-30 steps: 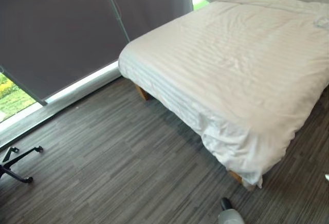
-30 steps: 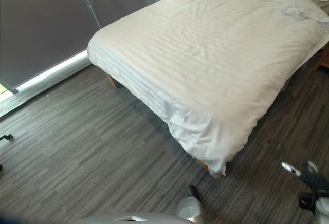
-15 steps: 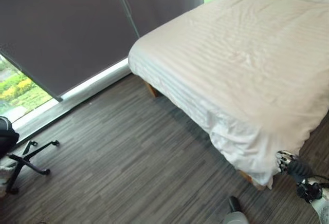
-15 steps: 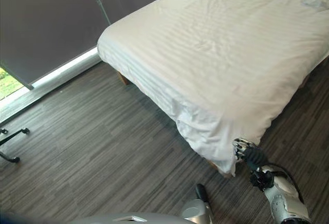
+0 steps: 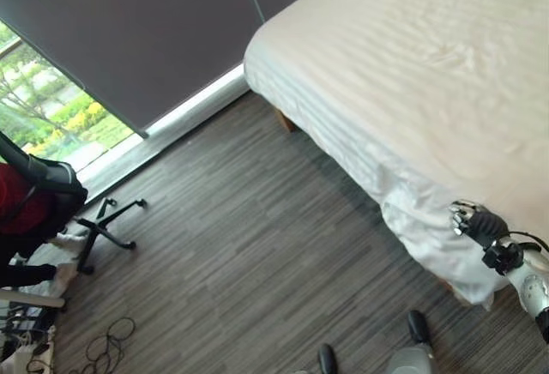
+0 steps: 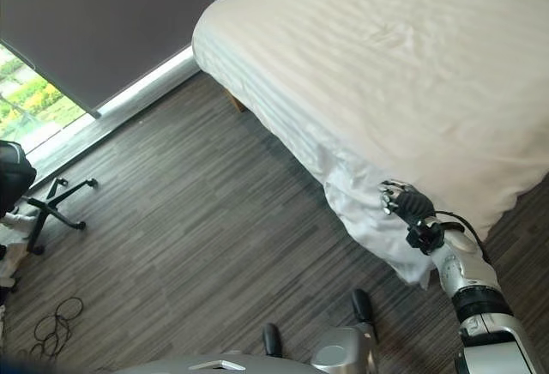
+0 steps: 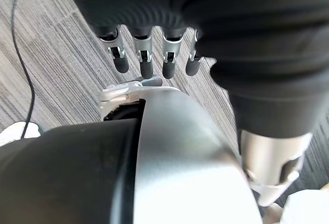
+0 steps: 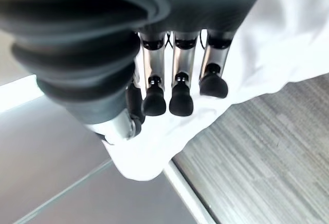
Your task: Making the bed.
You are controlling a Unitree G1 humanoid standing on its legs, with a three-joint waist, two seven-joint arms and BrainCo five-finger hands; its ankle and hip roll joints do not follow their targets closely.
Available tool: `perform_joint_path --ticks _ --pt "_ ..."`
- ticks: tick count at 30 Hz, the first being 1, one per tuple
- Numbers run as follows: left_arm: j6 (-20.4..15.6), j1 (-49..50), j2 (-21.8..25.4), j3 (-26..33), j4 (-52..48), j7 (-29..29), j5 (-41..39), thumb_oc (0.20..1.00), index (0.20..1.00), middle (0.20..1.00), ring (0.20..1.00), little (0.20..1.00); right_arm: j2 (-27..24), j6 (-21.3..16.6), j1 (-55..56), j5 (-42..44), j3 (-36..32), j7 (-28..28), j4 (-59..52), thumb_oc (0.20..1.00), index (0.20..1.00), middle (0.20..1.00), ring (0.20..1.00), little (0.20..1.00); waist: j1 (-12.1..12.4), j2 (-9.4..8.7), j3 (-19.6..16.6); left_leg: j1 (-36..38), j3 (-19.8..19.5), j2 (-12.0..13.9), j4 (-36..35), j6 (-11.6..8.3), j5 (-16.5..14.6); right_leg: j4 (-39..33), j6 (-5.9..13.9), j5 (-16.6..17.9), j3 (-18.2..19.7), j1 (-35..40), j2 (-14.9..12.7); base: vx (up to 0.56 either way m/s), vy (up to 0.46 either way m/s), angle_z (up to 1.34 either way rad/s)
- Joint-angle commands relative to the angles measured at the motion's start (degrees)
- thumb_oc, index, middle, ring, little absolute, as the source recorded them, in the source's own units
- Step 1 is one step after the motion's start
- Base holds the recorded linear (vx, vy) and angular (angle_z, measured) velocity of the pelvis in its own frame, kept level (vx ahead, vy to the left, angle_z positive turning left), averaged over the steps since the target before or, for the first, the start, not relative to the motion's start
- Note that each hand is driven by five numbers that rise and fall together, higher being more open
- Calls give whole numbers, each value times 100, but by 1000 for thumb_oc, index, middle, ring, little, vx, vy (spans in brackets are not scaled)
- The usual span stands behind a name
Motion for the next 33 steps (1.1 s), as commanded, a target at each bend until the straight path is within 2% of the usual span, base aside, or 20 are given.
perform_joint_path --ticks 1,2,3,7,11,12,13,14,17,18,19,20,21,22,24,29,30,31,33 --pt "117 -551 370 -199 -78 75 -470 1000 1000 1000 1000 1000 -96 -139 -877 -416 15 -262 1058 200 200 200 200 200 177 -350 360 117 -38 -109 68 -105 -241 201 -12 531 176 -493 -225 -55 -35 0" --pt "213 -575 393 -327 -222 64 -568 1000 1000 1000 1000 1000 -271 -95 -1176 -878 66 -338 1871 200 200 200 200 200 223 -213 443 15 -26 -126 68 -122 -201 200 -12 537 200 -596 -238 -17 -2 7" --pt "218 -575 389 -324 -227 65 -569 1000 1000 1000 1000 1000 -277 -101 -1195 -879 77 -328 1891 200 200 200 200 200 225 -208 442 10 -22 -124 68 -122 -202 201 -12 537 204 -604 -235 -19 -18 10" --pt "244 -345 521 -598 -670 -107 -476 1000 1000 1000 1000 1000 -500 39 -1179 -1752 2 -281 2733 200 200 200 200 200 275 -6 577 -67 17 -83 68 -156 -147 181 -21 518 228 -667 -211 15 -41 -2" --pt "251 -145 455 -786 -1051 -5 -431 1000 1000 1000 1000 1000 -464 -30 -724 -2229 -511 -861 3372 200 200 200 200 200 194 122 678 -97 37 -51 68 -168 -127 192 -36 473 245 -701 -188 32 -20 -4" --pt "232 -160 453 -807 -1187 80 -422 1000 1000 1000 1000 1000 -445 41 -392 -2075 -1025 -1070 3708 200 200 200 200 200 128 179 718 -100 34 -46 68 -171 -139 192 -41 443 247 -696 -191 40 -15 1" --pt "222 -176 449 -811 -1213 114 -433 1000 1000 1000 1000 1000 -447 32 -298 -2033 -1162 -1130 3769 200 200 200 200 200 107 190 721 -93 32 -47 68 -172 -144 191 -42 434 250 -694 -188 58 -4 4" --pt "243 -288 410 -894 -1365 52 -374 1000 1000 1000 1000 1000 -470 -6 -185 -1842 -1413 -1301 3778 200 200 200 200 200 24 186 721 -83 49 -47 68 -175 -162 182 -35 429 265 -690 -180 52 3 1" --pt "158 -349 416 -752 -1237 190 -617 1000 1000 1000 1000 1000 -462 -16 133 -1657 -1768 -1365 3753 200 200 200 200 200 -30 175 682 -37 56 -45 68 -175 -194 174 -30 401 271 -643 -171 65 11 -3" --pt "30 -873 497 -372 -332 558 -297 1000 1000 1000 1000 1000 -336 -235 469 -1291 -2082 -1484 3473 200 200 200 200 200 -222 67 649 47 119 -15 68 -180 -251 182 -26 375 317 -606 -118 76 3 -4" --pt "25 -1102 276 -419 -349 581 -693 1000 1000 1000 1000 1000 -233 -286 574 -1253 -2165 -1636 3440 200 200 200 200 200 -302 -33 604 68 151 -13 68 -188 -260 186 -33 398 350 -603 -111 83 15 -2" --pt "178 -1058 197 -368 -639 342 -909 1000 1000 1000 1000 1000 -227 -298 659 -1039 -2346 -1651 3230 200 200 200 200 200 -339 -67 577 92 166 -10 68 -184 -275 187 -26 403 350 -589 -109 42 -3 -8" --pt "-15 -1076 273 -103 112 732 -190 1000 1000 1000 1000 1000 -172 -434 900 -974 -2576 -1808 2994 200 200 200 200 200 -392 -145 524 167 171 16 68 -172 -303 207 -35 382 348 -538 -99 45 16 -7" --pt "115 -834 148 -93 -329 761 -615 1000 1000 1000 1000 1000 -97 -522 1194 -970 -2802 -1940 2775 200 200 200 200 200 -399 -186 468 203 146 8 68 -157 -330 227 -38 377 335 -495 -96 51 14 -14" --pt "-10 -641 100 -38 -590 792 -710 1000 1000 1000 1000 1000 15 -861 1496 -1166 -3021 -2269 1820 200 200 200 200 200 -439 -280 381 294 116 13 68 -123 -349 288 -48 343 298 -405 -102 26 38 -6" --pt "-10 -631 113 -54 -595 792 -708 1000 1000 1000 1000 1000 64 -841 1552 -1196 -3057 -2318 1738 200 200 200 200 200 -434 -289 387 316 108 13 68 -122 -353 288 -47 335 288 -378 -104 10 17 2" --pt "-38 -473 -54 149 -695 677 -669 1000 1000 1000 1000 1000 968 -1437 2364 -1718 -3323 -2673 -1297 1000 1000 1000 1000 1000 -582 -587 172 619 39 -30 68 -25 -415 472 -36 296 252 -153 -161 81 132 5" --pt "-126 -475 -40 185 -650 631 -497 1000 1000 1000 1000 1000 1265 -1618 2346 -1463 -3182 -2407 -1800 1000 1000 1000 1000 1000 -565 -743 44 787 -3 -58 68 29 -489 560 -17 260 222 -16 -180 37 210 17" --pt "-398 -407 88 483 -1242 969 -484 1000 1000 1000 1000 1000 1942 -1712 2538 -1229 -2604 -2018 -3103 1000 1000 1000 1000 1000 -457 -1010 -119 933 -71 -131 68 103 -514 627 9 250 191 142 -245 -41 123 4"
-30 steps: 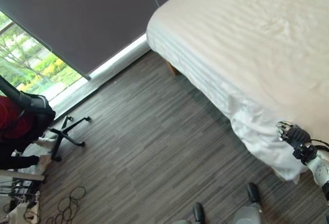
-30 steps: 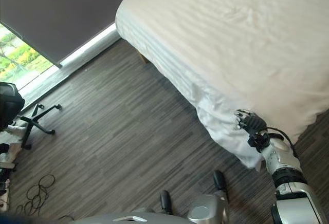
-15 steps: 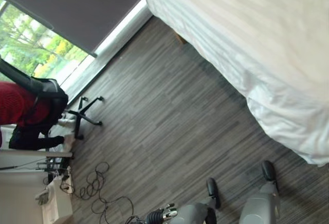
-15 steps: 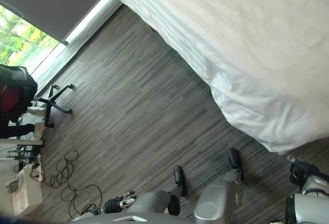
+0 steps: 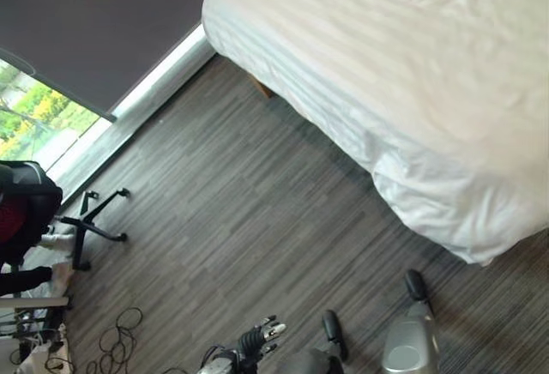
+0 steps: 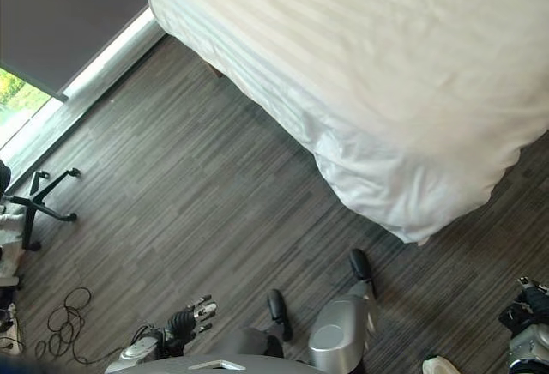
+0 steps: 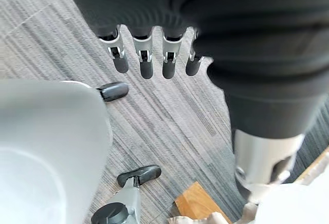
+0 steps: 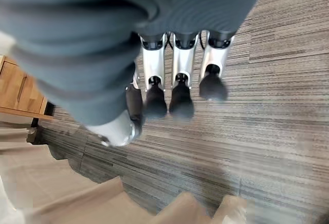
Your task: Making the bed.
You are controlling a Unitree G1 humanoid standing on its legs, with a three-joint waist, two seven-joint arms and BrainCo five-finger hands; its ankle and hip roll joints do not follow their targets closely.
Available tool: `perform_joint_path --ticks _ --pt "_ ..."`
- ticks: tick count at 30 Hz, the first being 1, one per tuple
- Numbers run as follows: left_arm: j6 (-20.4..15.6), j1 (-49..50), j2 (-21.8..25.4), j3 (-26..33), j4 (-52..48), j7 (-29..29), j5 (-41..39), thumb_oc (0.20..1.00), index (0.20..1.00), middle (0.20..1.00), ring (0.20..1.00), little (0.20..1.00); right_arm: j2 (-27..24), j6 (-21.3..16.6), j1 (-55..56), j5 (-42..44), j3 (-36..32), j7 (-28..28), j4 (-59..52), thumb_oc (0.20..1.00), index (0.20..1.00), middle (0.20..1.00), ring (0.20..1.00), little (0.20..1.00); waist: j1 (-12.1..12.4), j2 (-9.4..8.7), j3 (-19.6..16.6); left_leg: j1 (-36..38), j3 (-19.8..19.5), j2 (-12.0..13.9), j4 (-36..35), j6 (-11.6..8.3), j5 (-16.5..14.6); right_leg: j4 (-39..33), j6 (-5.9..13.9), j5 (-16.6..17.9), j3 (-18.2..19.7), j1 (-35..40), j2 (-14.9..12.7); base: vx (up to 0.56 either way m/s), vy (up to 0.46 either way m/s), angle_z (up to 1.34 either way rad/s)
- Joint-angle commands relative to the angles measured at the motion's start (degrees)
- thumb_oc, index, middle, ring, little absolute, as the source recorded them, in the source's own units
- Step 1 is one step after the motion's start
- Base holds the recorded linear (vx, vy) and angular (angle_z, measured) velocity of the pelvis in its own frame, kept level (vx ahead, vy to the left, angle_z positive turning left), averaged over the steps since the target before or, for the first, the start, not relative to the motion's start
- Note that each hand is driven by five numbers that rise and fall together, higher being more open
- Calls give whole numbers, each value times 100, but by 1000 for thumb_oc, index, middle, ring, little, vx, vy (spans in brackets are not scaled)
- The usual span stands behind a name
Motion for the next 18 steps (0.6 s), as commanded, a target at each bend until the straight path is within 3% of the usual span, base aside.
perform_joint_path --ticks 1,5,7,13,18 --pt "-440 106 425 504 -487 269 -65 1000 1000 1000 1000 1000 435 -602 -54 43 844 472 -655 1000 1000 1000 1000 1000 262 -851 -907 568 -199 -51 40 187 -490 472 8 218 155 -147 -217 -42 42 1" --pt "-737 726 520 1188 -2361 682 -521 1000 1000 1000 1000 1000 1115 -498 336 -84 1380 665 -1156 1000 1000 1000 1000 1000 580 -1099 -1036 653 -323 -76 40 235 -490 351 37 263 -6 74 -253 -75 15 34" --pt "-974 1081 445 1502 -3225 1066 -366 1000 1000 1000 1000 1000 1252 -404 578 -325 1710 712 -1256 1000 1000 1000 1000 1000 733 -1232 -1086 690 -384 -68 40 249 -494 312 46 278 -91 157 -255 -63 3 13" --pt "-1223 1191 284 1687 -3850 1801 -188 1000 1000 1000 1000 1000 1357 -271 669 -414 2380 626 -1111 1000 1000 1000 1000 1000 967 -1483 -1092 857 -346 -93 60 315 -553 374 107 299 -142 247 -264 -47 22 1" --pt "-1290 1404 216 1801 -4062 2050 -90 1000 1000 1000 1000 1000 1320 -190 824 -356 2551 654 -1053 1000 1000 1000 1000 1000 1031 -1596 -1097 968 -322 -117 73 336 -601 419 137 296 -162 327 -294 -18 13 -3"
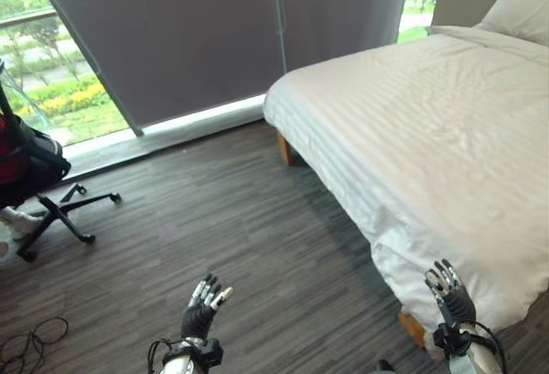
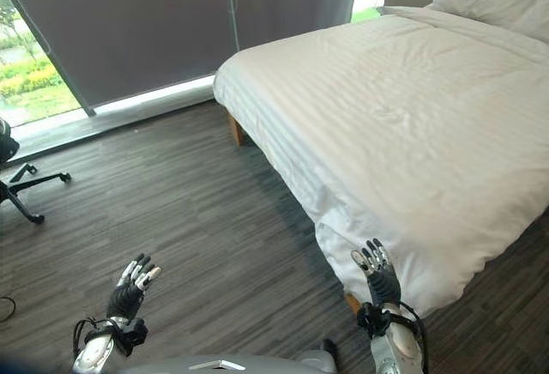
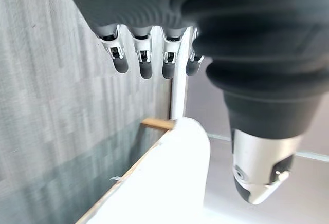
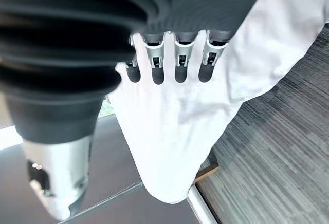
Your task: Making the bed.
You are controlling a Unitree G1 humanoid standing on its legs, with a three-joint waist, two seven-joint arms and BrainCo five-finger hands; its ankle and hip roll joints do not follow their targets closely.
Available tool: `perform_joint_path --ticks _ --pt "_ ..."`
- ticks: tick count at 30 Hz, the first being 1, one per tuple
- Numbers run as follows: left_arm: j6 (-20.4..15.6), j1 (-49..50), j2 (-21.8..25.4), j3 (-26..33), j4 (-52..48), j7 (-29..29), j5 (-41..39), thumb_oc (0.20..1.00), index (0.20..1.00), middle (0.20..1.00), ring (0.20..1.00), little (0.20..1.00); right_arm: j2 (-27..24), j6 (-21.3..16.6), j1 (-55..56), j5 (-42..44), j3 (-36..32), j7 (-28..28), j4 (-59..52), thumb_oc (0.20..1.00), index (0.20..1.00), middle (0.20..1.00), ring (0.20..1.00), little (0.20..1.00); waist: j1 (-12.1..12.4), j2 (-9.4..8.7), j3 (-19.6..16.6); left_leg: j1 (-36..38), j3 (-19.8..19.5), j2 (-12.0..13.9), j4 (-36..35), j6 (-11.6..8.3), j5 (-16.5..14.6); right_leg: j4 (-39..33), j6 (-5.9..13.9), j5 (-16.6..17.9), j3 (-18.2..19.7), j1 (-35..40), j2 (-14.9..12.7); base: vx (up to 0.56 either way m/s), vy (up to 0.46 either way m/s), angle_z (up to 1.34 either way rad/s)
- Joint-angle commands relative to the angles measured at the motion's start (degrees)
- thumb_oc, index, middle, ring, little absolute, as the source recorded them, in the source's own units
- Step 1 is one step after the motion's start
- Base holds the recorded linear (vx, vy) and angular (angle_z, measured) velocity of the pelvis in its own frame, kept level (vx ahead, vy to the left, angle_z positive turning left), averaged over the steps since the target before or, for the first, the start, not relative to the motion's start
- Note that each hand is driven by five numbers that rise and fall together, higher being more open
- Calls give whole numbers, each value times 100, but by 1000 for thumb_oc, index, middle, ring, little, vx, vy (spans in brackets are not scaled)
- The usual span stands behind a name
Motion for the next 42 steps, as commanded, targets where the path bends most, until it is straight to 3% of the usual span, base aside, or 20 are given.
perform_joint_path --ticks 1,6,8,9,11,13,15,18,20,22,23,25,27,28,29,30,31,33,36,42 --pt "-399 -49 169 340 -573 193 133 1000 1000 1000 1000 1000 -87 -196 -193 41 -5 28 -330 1000 1000 1000 1000 1000 131 -296 113 230 -58 28 107 147 -481 89 -12 754 18 -389 -51 0 0 0" --pt "-367 46 245 380 -716 104 159 1000 1000 1000 1000 1000 -81 -191 -84 92 -81 6 -277 1000 1000 1000 1000 1000 112 -379 122 306 -88 140 282 113 -591 87 -37 691 40 -269 18 6 -4 1" --pt "-360 -33 309 314 -776 34 65 1000 1000 1000 1000 1000 -169 -219 -50 80 -174 -18 -227 1000 1000 1000 1000 1000 -4 -458 243 292 -22 144 808 162 -884 165 -27 733 229 -207 -8 3 58 -2" --pt "-372 -146 335 264 -713 52 39 1000 1000 1000 1000 1000 -184 -242 -68 7 -197 -82 -191 1000 1000 1000 1000 1000 -72 -496 328 250 66 96 827 203 -909 155 42 946 395 -322 -35 -147 109 -14" --pt "-407 -409 426 205 -636 258 93 1000 1000 1000 1000 1000 -153 -341 -206 39 -290 -321 -121 1000 1000 1000 1000 1000 -234 -513 557 37 367 37 851 232 -884 92 160 1745 644 -838 -23 -286 72 -35" --pt "-445 -530 520 203 -611 354 56 1000 1000 1000 1000 1000 -124 -406 -301 243 -303 -379 -137 1000 1000 1000 1000 1000 -310 -488 637 -193 551 72 918 226 -821 99 160 1828 642 -1140 -12 -297 74 -78" --pt "-468 -685 683 194 -589 489 65 1000 1000 1000 1000 1000 -99 -456 -263 351 -284 -377 -199 1000 1000 1000 1000 1000 -377 -361 808 -517 817 148 1080 242 -642 712 100 1396 218 -1358 -34 -451 218 -83" --pt "-454 -601 676 374 -651 592 93 1000 1000 1000 1000 1000 -127 -427 -187 161 -223 -430 -248 1000 1000 1000 1000 1000 -195 -104 794 -729 1530 371 926 384 -247 2327 -333 348 -968 -930 -134 -440 272 -76" --pt "-524 -454 521 649 -779 700 -104 1000 1000 1000 1000 1000 -125 -473 -282 71 -274 -604 -215 1000 1000 1000 1000 1000 -36 -71 651 -822 1904 369 881 393 -218 2699 -321 -84 -1484 -328 -221 -267 86 -111" --pt "-691 -396 339 995 -693 1051 -235 1000 1000 1000 1000 1000 -80 -683 -755 89 -236 -932 -202 1000 1000 1000 1000 1000 313 -173 427 -1242 2582 580 1120 367 -135 2370 -375 -344 -1979 316 -136 -338 -179 -132" --pt "-834 -420 257 1077 -724 1145 -545 1000 1000 1000 1000 1000 -53 -741 -795 137 -189 -916 -353 1000 1000 1000 1000 1000 458 -239 411 -1330 2815 775 1176 221 -46 1528 -514 -756 -2268 428 92 -253 -277 -156" --pt "-834 -369 248 1166 -700 1028 -721 1000 1000 1000 1000 1000 -74 -738 -744 300 -188 -839 -450 1000 1000 1000 1000 1000 514 -294 460 -1545 2841 914 1413 27 118 895 -634 -835 -2108 548 373 -200 -294 -160" --pt "-801 -342 314 1176 -648 968 -739 1000 1000 1000 1000 1000 -277 -814 -722 525 -193 -705 -589 1000 1000 1000 1000 1000 599 -321 641 -2232 2464 1320 2175 -341 438 338 -842 -902 -1766 590 748 -344 -341 -90" --pt "-784 -345 350 1161 -585 978 -654 1000 1000 1000 1000 1000 -414 -820 -824 546 -95 -698 -609 1000 1000 1000 1000 1000 761 -282 790 -2399 1622 1220 2479 -392 663 345 -942 -832 -1509 466 848 -380 -139 -55" --pt "-786 -377 338 1102 -590 1014 -579 1000 1000 1000 1000 1000 -535 -747 -901 492 -49 -693 -652 1000 1000 1000 1000 1000 843 -241 898 -2454 562 900 2739 -485 760 397 -980 -770 -1328 391 851 -356 -5 -122" --pt "-787 -421 321 1091 -567 1049 -540 1000 1000 1000 1000 1000 -567 -715 -981 449 -57 -734 -602 1000 1000 1000 1000 1000 876 -313 934 -2424 -150 607 2936 -516 508 387 -915 -705 -1256 335 727 -224 -12 -167" --pt "-776 -404 270 1116 -544 1026 -547 1000 1000 1000 1000 1000 -494 -715 -949 562 -98 -719 -632 1000 1000 1000 1000 1000 876 -361 905 -2215 -518 426 2812 -463 182 344 -871 -655 -1115 309 695 -135 -43 -179" --pt "-772 -341 270 1211 -432 932 -485 1000 1000 1000 1000 1000 -355 -663 -666 540 -247 -529 -625 1000 1000 1000 1000 1000 821 -294 690 -1564 -1076 64 1565 -203 -149 265 -849 -542 -791 192 920 -15 -31 -89" --pt "-751 -374 219 1178 -368 859 -585 1000 1000 1000 1000 1000 -260 -652 -474 502 -397 -586 -490 1000 1000 1000 1000 1000 677 -300 421 -1141 -1176 -39 886 -35 -94 173 -839 -468 -611 112 1033 31 54 -62" --pt "-672 -449 288 1117 -498 801 -706 1000 1000 1000 1000 1000 -136 -574 -424 530 -294 -551 -499 1000 1000 1000 1000 1000 494 -200 293 -916 -913 -64 584 88 -31 140 -782 -381 -439 64 1011 -14 77 -34"
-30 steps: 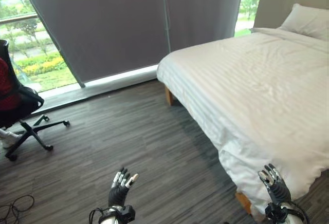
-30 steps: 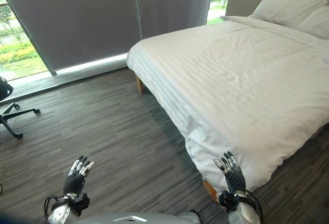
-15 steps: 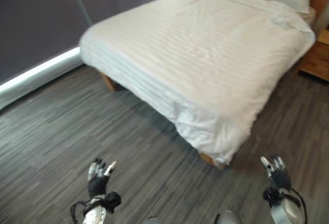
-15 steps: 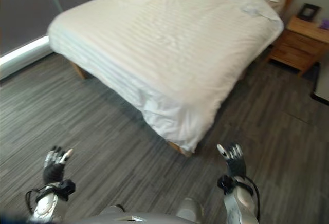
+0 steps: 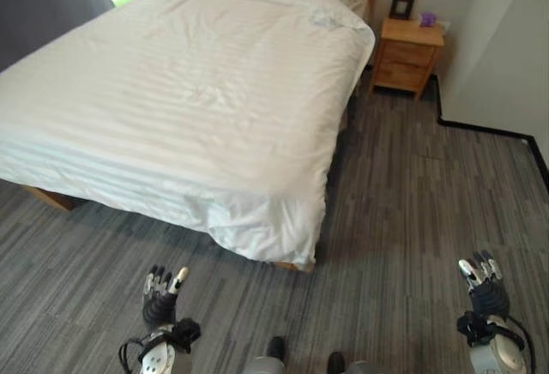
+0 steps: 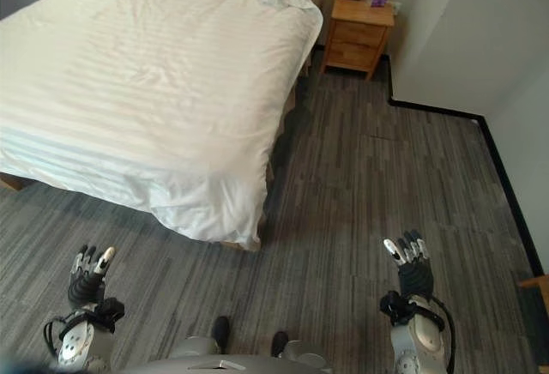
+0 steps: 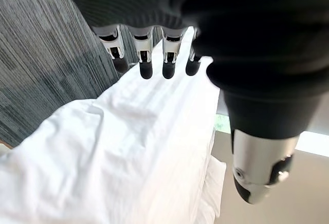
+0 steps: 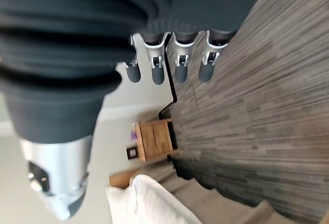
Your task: Making the bed.
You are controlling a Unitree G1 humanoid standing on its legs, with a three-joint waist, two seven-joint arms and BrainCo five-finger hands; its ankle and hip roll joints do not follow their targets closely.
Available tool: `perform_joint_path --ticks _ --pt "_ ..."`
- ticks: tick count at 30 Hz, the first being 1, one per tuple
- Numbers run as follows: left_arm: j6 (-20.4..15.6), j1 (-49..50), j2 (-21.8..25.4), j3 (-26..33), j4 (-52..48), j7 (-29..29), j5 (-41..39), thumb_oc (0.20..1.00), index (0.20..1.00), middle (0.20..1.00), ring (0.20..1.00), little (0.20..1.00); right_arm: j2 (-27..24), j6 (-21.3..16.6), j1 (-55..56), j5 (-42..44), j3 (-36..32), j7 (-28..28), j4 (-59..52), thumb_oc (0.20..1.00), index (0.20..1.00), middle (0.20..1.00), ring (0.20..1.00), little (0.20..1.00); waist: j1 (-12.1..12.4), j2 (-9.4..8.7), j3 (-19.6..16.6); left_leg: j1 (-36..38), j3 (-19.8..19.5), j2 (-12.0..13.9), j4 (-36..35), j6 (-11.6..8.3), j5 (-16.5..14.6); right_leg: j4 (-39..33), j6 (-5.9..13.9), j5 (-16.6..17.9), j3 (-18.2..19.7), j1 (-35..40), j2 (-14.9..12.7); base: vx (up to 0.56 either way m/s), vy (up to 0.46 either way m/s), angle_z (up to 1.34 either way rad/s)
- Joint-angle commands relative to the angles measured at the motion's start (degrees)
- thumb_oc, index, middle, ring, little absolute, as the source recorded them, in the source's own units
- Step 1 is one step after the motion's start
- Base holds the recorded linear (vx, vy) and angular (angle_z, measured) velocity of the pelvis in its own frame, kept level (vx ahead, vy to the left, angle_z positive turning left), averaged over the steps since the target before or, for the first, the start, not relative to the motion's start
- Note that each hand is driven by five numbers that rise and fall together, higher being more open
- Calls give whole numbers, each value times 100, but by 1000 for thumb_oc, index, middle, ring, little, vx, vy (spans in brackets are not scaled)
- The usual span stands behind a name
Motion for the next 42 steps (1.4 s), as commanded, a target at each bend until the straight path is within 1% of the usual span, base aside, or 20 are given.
perform_joint_path --ticks 1,9,12,14,15,16,17,18,20,22,25,27,28,31,32,33,34,35,37,42 --pt "-198 -13 354 178 -273 -81 -163 1000 1000 1000 1000 1000 -52 -127 -255 10 217 164 -344 1000 1000 1000 1000 1000 -13 -43 -172 124 -77 -181 45 49 -61 -675 467 475 -164 413 -402 -18 51 -23" --pt "-146 -100 216 -33 -123 -140 -176 1000 1000 1000 1000 1000 31 -20 -241 -27 361 253 -395 1000 1000 1000 1000 1000 -25 -17 -233 273 40 -234 23 142 -103 -651 547 562 -65 441 -491 -10 44 -2" --pt "-202 -258 256 -122 -100 -38 -282 1000 1000 1000 1000 1000 52 -71 -458 -26 480 165 -427 1000 1000 1000 1000 1000 39 13 14 180 252 -130 273 166 -168 62 634 528 -133 35 -485 -149 -12 -20" --pt "-212 -380 405 -222 -82 -6 -229 1000 1000 1000 1000 1000 100 -160 -556 30 548 85 -457 1000 1000 1000 1000 1000 30 53 146 100 251 -43 416 144 -164 368 681 458 48 -100 -431 -149 -101 -42" --pt "-214 -435 473 -228 -110 55 -198 1000 1000 1000 1000 1000 190 -197 -612 64 596 12 -458 1000 1000 1000 1000 1000 73 151 191 42 275 101 456 110 -145 559 739 482 -81 -191 -686 -107 -102 -41" --pt "-213 -439 475 -229 -109 58 -196 1000 1000 1000 1000 1000 193 -198 -616 62 596 10 -457 1000 1000 1000 1000 1000 73 143 204 48 275 93 472 110 -163 604 742 448 -77 -199 -695 -143 -208 -31" --pt "-206 -516 560 -294 -118 79 -263 1000 1000 1000 1000 1000 238 -194 -647 45 677 -51 -508 1000 1000 1000 1000 1000 86 243 215 -22 249 287 513 48 -132 811 720 490 -314 -82 -1140 -118 -321 -45" --pt "-232 -537 569 -248 -98 46 -321 1000 1000 1000 1000 1000 225 -140 -633 38 732 1 -468 1000 1000 1000 1000 1000 126 201 126 -78 255 328 499 -48 -72 433 770 586 -384 208 -1207 -118 -320 -35" --pt "-258 -523 563 -225 -108 57 -346 1000 1000 1000 1000 1000 182 -145 -622 -6 772 -4 -489 1000 1000 1000 1000 1000 164 179 93 -115 307 371 520 -109 -54 208 810 592 -515 324 -1240 -59 -237 -13" --pt "-253 -486 549 -162 -75 108 -414 1000 1000 1000 1000 1000 157 -141 -629 180 881 -7 -435 1000 1000 1000 1000 1000 207 147 18 -219 306 544 558 -266 93 -349 773 444 -520 511 -1048 -79 -358 -23" --pt "-193 -560 443 -146 91 125 -601 1000 1000 1000 1000 1000 76 -162 -579 500 874 97 -681 1000 1000 1000 1000 1000 166 189 122 -322 221 865 731 -567 524 -538 578 393 -468 618 -693 -74 -372 -9" --pt "-96 -527 386 -346 156 -40 -536 1000 1000 1000 1000 1000 -179 -151 -470 246 663 50 -646 1000 1000 1000 1000 1000 54 196 229 -487 284 919 1085 -582 792 -666 427 403 -602 765 -594 -89 -312 7" --pt "-97 -528 384 -348 158 -40 -535 1000 1000 1000 1000 1000 -180 -150 -469 245 661 50 -647 1000 1000 1000 1000 1000 51 199 230 -492 277 918 1092 -582 789 -671 427 405 -607 769 -592 -84 -208 29" --pt "-42 -451 266 -452 99 -199 -628 1000 1000 1000 1000 1000 -157 -114 -470 443 493 -47 -471 1000 1000 1000 1000 1000 40 127 241 -652 179 274 1311 -483 485 -774 391 467 -581 769 -603 -54 -132 12" --pt "-42 -450 266 -452 99 -200 -628 1000 1000 1000 1000 1000 -157 -114 -470 444 493 -47 -471 1000 1000 1000 1000 1000 40 127 241 -652 179 274 1313 -482 484 -774 391 467 -581 770 -603 -34 -155 -13" --pt "-6 -347 200 -397 92 -278 -647 1000 1000 1000 1000 1000 -124 -62 -422 345 443 -13 -423 1000 1000 1000 1000 1000 37 105 154 -571 456 -62 1091 -234 210 -831 359 529 -566 713 -507 -20 -100 -5" --pt "4 -266 169 -383 42 -298 -636 1000 1000 1000 1000 1000 -111 -46 -385 296 439 -4 -442 1000 1000 1000 1000 1000 62 111 110 -454 554 -176 933 -120 124 -838 352 529 -526 692 -457 -29 -118 -7" --pt "-11 -228 162 -398 21 -297 -561 1000 1000 1000 1000 1000 -93 -54 -379 233 459 4 -423 1000 1000 1000 1000 1000 86 121 82 -441 462 -395 941 -14 14 -818 345 544 -472 624 -405 -10 -31 -6" --pt "-14 -173 148 -474 55 -290 -548 1000 1000 1000 1000 1000 4 -72 -387 193 510 0 -360 1000 1000 1000 1000 1000 48 185 -10 -193 249 -493 588 111 23 -773 343 532 -428 556 -274 29 8 -14" --pt "15 -128 165 -459 -66 -294 -575 1000 1000 1000 1000 1000 78 -28 -327 180 679 115 -514 1000 1000 1000 1000 1000 13 144 -110 -26 165 -499 324 195 42 -776 343 513 -385 580 -248 24 19 -1"
